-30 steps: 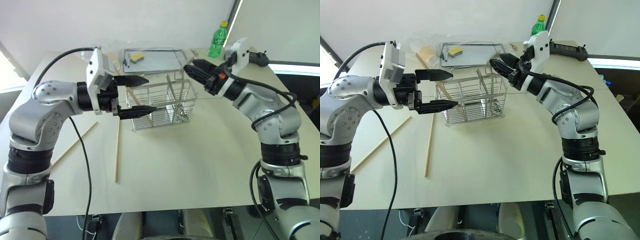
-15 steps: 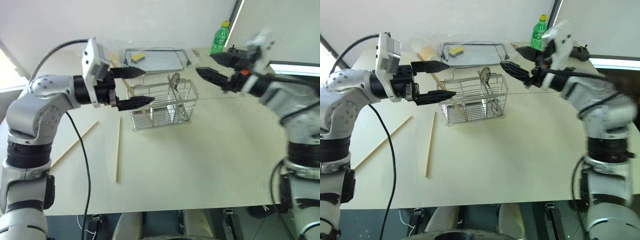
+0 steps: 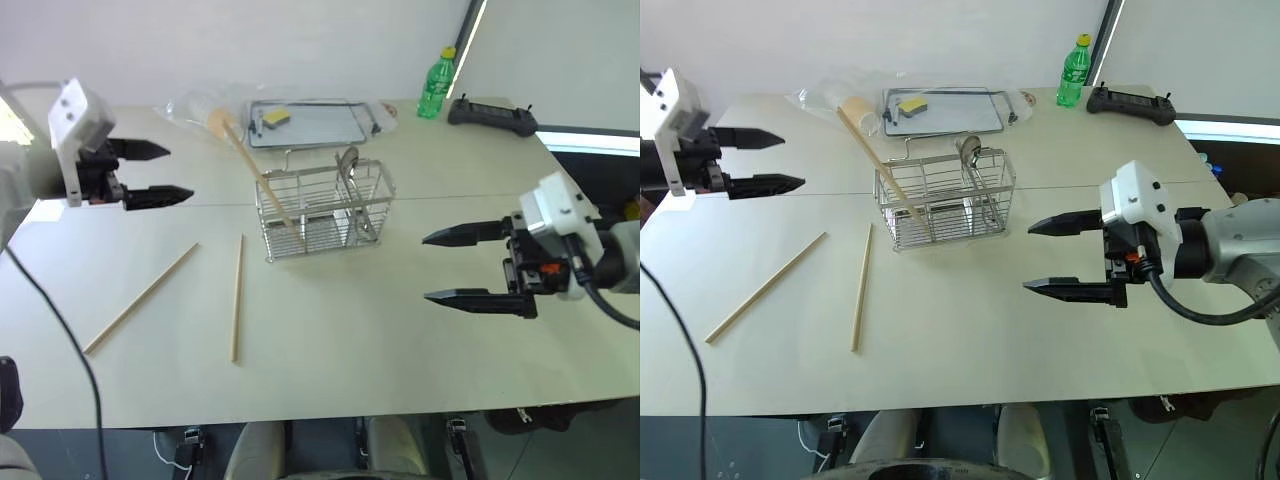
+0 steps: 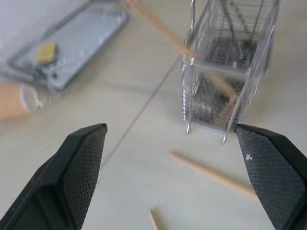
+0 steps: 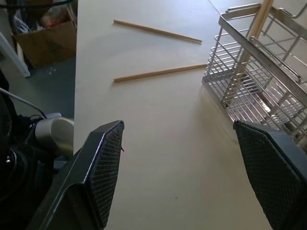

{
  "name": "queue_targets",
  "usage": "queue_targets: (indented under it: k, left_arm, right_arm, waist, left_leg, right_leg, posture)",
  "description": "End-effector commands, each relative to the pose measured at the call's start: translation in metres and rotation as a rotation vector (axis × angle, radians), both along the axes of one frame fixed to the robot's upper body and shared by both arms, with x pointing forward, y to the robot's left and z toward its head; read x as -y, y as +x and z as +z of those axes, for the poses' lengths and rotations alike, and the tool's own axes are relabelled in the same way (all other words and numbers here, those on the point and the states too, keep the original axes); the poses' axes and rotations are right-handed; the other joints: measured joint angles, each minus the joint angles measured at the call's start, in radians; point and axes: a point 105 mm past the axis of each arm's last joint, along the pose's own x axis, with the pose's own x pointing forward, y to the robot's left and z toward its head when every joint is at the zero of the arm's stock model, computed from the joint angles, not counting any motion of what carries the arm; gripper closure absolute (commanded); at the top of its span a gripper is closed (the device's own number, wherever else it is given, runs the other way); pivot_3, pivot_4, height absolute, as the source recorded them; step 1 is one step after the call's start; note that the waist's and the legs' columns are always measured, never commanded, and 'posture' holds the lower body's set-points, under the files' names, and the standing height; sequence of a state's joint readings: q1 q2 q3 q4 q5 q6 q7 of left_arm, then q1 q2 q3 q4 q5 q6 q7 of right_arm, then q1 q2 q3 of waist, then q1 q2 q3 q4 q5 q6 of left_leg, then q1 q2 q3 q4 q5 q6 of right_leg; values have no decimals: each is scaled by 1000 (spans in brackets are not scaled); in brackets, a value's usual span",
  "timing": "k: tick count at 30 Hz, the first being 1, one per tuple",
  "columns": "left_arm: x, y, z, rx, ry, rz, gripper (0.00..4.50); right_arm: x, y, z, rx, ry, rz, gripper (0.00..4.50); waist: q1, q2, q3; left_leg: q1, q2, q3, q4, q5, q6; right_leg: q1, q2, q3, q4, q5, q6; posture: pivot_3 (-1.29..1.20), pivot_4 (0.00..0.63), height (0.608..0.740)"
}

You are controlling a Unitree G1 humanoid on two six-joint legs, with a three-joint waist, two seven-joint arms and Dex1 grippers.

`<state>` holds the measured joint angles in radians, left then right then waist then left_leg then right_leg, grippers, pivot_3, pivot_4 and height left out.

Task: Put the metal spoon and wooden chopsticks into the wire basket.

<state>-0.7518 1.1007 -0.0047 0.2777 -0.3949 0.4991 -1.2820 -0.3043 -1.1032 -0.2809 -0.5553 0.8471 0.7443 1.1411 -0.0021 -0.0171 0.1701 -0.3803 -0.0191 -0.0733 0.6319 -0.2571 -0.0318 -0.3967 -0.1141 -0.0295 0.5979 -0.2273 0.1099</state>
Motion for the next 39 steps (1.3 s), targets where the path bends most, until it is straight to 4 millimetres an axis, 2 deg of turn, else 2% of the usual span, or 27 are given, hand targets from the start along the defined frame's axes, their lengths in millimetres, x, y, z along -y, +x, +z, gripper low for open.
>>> queue_targets:
  k: [1,7,10,17,24,31,34,39]
  left_arm:
    - [-18,10,-19,-50,111,19,0]
    - [-24,35,-60,-176,212,47,0]
    - [-23,45,-71,-219,244,63,0]
    - [-29,53,-101,-294,357,125,0]
    - [-37,53,-114,-321,385,184,0]
    - [-30,52,-122,-352,386,161,0]
    - [-25,54,-122,-353,368,152,820]
    - [-20,56,-120,-342,342,147,3431]
  right_arm:
    - [-6,-1,3,65,9,11,773]
    - [-14,2,5,89,59,-12,773]
    - [-17,1,6,93,87,-27,773]
    - [-17,-2,7,109,122,-98,773]
    - [-12,-19,-5,66,79,-99,773]
    - [-11,-27,-11,21,66,-82,773]
    - [-10,-29,-14,12,53,-74,742]
    - [-9,-26,-12,14,63,-77,742]
  waist:
    - [2,0,0]
    - [16,-2,-1]
    - [15,-4,-2]
    - [9,-6,-2]
    - [14,-7,-2]
    - [14,-7,-3]
    - [16,-8,-4]
    - [16,-8,-4]
  left_leg:
    - [-1,0,0,0,0,0]
    - [-11,0,0,0,0,0]
    - [-11,-1,0,0,0,0]
    - [-10,-1,-1,1,0,0]
    - [-10,0,-2,1,0,0]
    - [-9,0,-2,4,0,0]
    - [-9,0,-2,5,0,0]
    - [-9,0,-2,8,0,0]
  right_leg:
    - [-1,0,0,0,0,0]
    - [-9,1,-1,1,3,5]
    - [-9,1,-1,1,3,5]
    - [-9,1,-2,2,3,6]
    - [-9,1,-2,4,3,6]
    - [-7,1,-2,4,3,6]
    - [-6,0,-2,4,3,6]
    - [-5,0,-3,5,3,6]
  posture:
    - [0,150,703]
    - [0,150,703]
    - [0,150,703]
    - [0,150,703]
    - [0,150,703]
    - [0,150,703]
    - [0,150,703]
    - [0,150,703]
